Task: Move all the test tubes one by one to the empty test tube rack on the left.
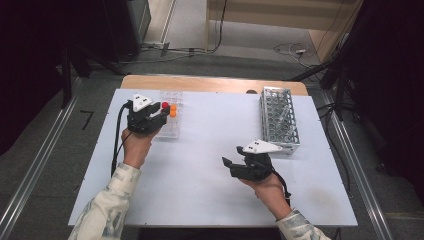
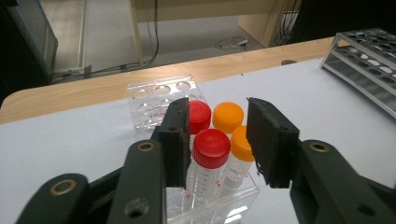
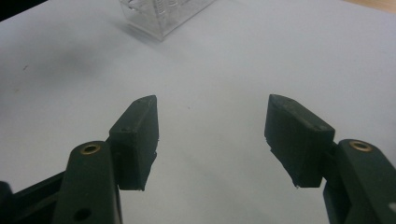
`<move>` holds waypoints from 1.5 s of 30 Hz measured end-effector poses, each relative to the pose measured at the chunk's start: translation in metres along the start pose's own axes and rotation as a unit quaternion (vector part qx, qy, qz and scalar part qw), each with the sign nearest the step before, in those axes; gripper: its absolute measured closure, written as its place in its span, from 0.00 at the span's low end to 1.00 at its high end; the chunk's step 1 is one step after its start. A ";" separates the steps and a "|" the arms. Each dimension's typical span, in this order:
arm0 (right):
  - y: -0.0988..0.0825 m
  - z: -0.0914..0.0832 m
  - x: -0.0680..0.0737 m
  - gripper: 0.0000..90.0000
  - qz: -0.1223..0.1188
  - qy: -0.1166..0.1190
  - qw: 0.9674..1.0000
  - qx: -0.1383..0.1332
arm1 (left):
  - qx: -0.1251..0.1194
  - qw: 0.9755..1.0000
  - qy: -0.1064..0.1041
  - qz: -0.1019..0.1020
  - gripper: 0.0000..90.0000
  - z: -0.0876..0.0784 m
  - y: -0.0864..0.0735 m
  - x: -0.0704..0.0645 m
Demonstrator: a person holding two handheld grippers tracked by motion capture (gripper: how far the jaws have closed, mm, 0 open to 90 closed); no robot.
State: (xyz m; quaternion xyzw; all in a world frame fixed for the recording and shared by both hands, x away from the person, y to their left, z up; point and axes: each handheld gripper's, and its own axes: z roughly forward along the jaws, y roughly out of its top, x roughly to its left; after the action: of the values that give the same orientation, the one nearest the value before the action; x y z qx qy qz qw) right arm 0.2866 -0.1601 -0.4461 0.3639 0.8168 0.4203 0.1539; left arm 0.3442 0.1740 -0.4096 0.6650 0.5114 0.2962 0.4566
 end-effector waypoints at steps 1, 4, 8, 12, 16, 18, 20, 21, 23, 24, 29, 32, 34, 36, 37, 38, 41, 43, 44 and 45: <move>0.000 -0.001 -0.001 0.38 0.001 -0.002 1.000 -0.001 | -0.001 1.000 -0.001 -0.006 0.61 -0.001 0.000 0.000; 0.001 -0.005 -0.005 0.38 0.005 -0.007 1.000 -0.006 | 0.002 1.000 -0.007 -0.020 0.46 -0.005 0.001 0.001; 0.001 -0.013 -0.015 0.38 0.013 -0.021 1.000 -0.014 | 0.008 0.999 -0.011 -0.032 0.29 -0.011 0.001 0.000; -0.001 -0.025 -0.032 0.38 0.023 -0.050 0.998 -0.026 | 0.012 1.000 -0.009 -0.027 0.23 -0.016 0.000 -0.004; -0.005 -0.038 -0.057 0.38 0.041 -0.091 0.994 -0.034 | 0.010 1.000 -0.009 -0.028 0.22 -0.023 -0.002 -0.006; -0.008 -0.045 -0.071 0.38 0.054 -0.107 0.992 -0.039 | 0.007 0.999 -0.009 -0.030 0.22 -0.027 -0.002 -0.006; -0.011 -0.052 -0.083 0.38 0.065 -0.124 0.989 -0.042 | 0.005 0.999 -0.008 -0.033 0.22 -0.029 -0.002 -0.005; -0.012 -0.055 -0.088 0.38 0.072 -0.130 0.988 -0.043 | 0.004 0.999 -0.009 -0.036 0.22 -0.030 -0.002 -0.005; -0.015 -0.060 -0.099 0.39 0.082 -0.146 0.985 -0.045 | 0.000 0.999 -0.010 -0.034 0.22 -0.031 -0.001 -0.006; -0.016 -0.062 -0.103 0.39 0.087 -0.152 0.983 -0.047 | 0.000 0.999 -0.010 -0.035 0.22 -0.031 -0.001 -0.006; -0.018 -0.066 -0.120 0.41 0.095 -0.182 0.977 -0.051 | -0.003 0.999 -0.013 -0.034 0.22 -0.032 0.001 -0.009; -0.020 -0.062 -0.129 0.42 0.099 -0.198 0.974 -0.050 | -0.008 0.999 -0.012 -0.034 0.22 -0.034 0.003 -0.010; -0.020 -0.059 -0.135 0.42 0.102 -0.206 0.972 -0.051 | -0.008 0.999 -0.013 -0.034 0.22 -0.035 0.003 -0.011; -0.020 -0.056 -0.141 0.45 0.110 -0.213 0.969 -0.055 | -0.010 0.999 -0.012 -0.034 0.22 -0.036 0.004 -0.012; -0.019 -0.055 -0.145 0.47 0.114 -0.216 0.968 -0.056 | -0.010 0.999 -0.013 -0.034 0.21 -0.036 0.004 -0.013; -0.019 -0.053 -0.148 0.48 0.118 -0.219 0.967 -0.057 | -0.010 0.999 -0.013 -0.034 0.21 -0.036 0.004 -0.013; -0.020 -0.047 -0.156 0.52 0.126 -0.224 0.965 -0.054 | -0.010 0.999 -0.014 -0.033 0.21 -0.035 0.004 -0.015; -0.020 -0.043 -0.161 0.55 0.130 -0.226 0.964 -0.053 | -0.009 0.999 -0.014 -0.032 0.21 -0.035 0.004 -0.016; -0.020 -0.042 -0.163 0.56 0.130 -0.229 0.963 -0.054 | -0.009 0.999 -0.014 -0.031 0.21 -0.035 0.004 -0.016; -0.020 -0.041 -0.164 0.57 0.131 -0.231 0.963 -0.054 | -0.009 0.999 -0.015 -0.029 0.21 -0.035 0.004 -0.017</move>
State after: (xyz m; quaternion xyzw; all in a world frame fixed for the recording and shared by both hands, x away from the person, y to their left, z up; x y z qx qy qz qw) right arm 0.3677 -0.3101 -0.4469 0.5459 0.6804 0.3851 0.3012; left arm 0.3103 0.1685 -0.3908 0.6502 0.5207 0.2778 0.4785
